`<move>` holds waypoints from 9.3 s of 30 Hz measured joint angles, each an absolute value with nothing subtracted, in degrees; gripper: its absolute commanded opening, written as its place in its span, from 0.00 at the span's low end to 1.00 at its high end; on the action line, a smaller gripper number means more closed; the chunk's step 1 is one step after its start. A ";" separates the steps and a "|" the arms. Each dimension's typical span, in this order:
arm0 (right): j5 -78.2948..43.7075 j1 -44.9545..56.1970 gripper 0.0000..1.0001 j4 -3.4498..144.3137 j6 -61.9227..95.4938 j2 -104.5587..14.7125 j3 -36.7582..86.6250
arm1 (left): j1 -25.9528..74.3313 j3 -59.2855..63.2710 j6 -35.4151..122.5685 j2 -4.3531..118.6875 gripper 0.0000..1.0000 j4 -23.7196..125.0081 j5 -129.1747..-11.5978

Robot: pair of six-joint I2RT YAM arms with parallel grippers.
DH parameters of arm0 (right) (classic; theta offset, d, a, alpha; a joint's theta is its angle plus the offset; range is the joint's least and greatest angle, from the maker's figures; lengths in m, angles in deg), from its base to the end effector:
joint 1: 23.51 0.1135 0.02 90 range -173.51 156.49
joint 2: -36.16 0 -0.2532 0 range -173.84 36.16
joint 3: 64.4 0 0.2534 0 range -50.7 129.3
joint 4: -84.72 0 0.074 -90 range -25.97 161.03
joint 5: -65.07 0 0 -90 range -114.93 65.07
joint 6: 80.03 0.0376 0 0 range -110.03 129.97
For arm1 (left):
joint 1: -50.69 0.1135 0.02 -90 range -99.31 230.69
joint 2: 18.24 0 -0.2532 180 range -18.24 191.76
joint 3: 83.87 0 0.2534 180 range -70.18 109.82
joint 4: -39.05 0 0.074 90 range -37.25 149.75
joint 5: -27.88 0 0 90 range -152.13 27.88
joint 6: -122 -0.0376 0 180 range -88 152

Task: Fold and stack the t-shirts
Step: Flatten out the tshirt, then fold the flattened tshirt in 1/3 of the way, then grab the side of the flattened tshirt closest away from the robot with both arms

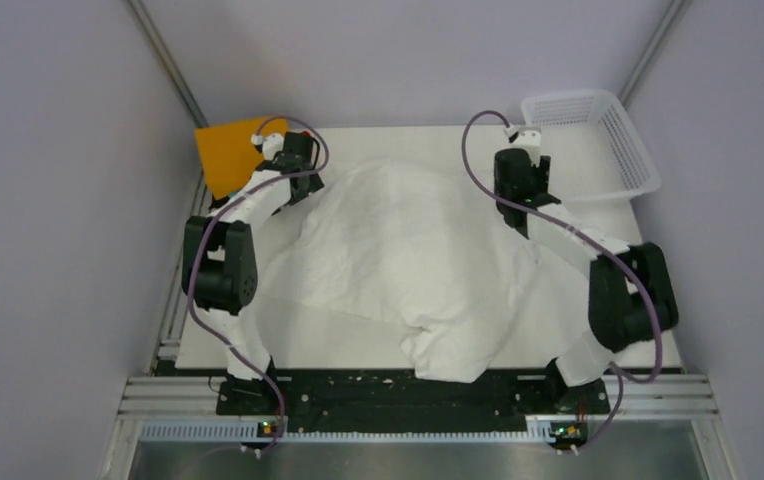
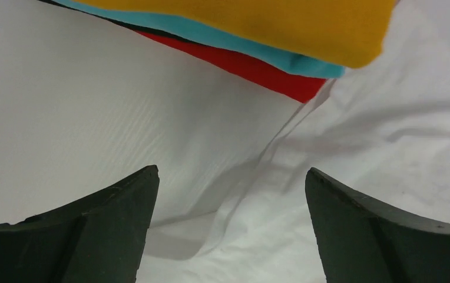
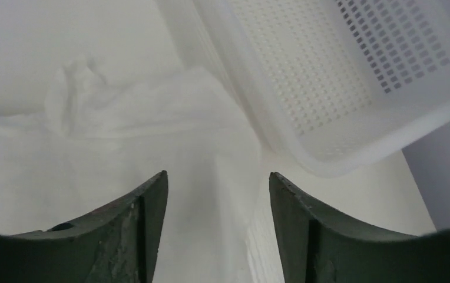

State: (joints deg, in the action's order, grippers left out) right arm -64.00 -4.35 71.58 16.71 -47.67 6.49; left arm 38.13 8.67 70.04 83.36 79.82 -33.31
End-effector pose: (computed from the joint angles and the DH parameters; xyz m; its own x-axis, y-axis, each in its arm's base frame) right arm 0.3218 0.0867 0.2631 -0.3795 -0.0354 -0.9245 0.3267 0.9297 -0.1698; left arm 0.3847 -0.0672 0.2399 -0.5179 -0.4378 -0.7349 -0.5485 0.8292 -0.1075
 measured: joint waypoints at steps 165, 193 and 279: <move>-70.98 17.64 0.00 63.72 -11.09 -32.03 44.45 | 44.97 10.33 71.81 39.65 0.00 79.40 -40.21; -45.60 -7.56 0.00 70.84 11.77 -72.15 25.07 | 45.10 22.03 70.61 103.14 0.00 75.27 -43.49; -35.61 -14.42 0.93 66.25 36.98 -71.35 14.12 | 49.10 16.80 73.93 99.54 0.98 83.51 -61.46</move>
